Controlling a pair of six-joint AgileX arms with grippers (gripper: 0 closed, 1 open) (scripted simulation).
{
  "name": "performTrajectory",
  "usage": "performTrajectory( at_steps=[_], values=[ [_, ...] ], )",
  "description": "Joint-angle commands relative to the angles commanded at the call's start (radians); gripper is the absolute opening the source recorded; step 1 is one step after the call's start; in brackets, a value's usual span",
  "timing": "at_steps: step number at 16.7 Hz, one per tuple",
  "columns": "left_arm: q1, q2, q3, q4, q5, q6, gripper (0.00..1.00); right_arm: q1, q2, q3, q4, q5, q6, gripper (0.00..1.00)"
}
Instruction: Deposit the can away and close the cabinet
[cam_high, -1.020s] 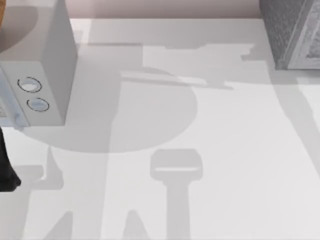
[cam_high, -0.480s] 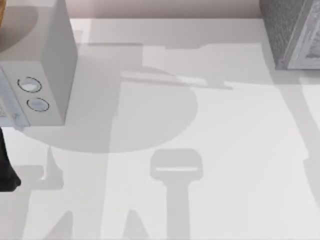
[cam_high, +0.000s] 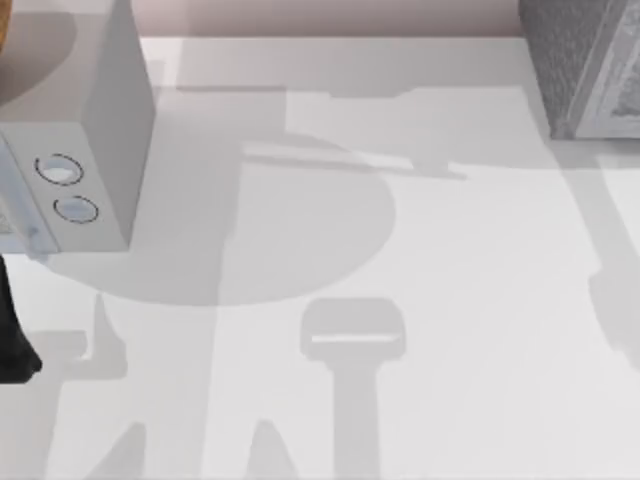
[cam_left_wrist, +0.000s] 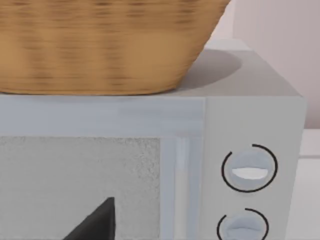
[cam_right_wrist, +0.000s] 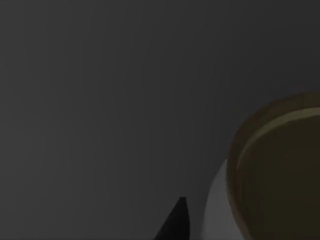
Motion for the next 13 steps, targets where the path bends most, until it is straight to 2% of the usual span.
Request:
performTrajectory(
  at_steps=[7,13],
  values=[
    [0.000,0.000,0.000,0.000,0.000,0.000,1.00,-0.007,0.034,0.044,-0.021,-0.010,-0.003,0.00],
    [0.000,0.000,0.000,0.000,0.000,0.000,1.00,-0.007,0.034,0.044,-0.021,-0.010,-0.003,0.45]
  ],
)
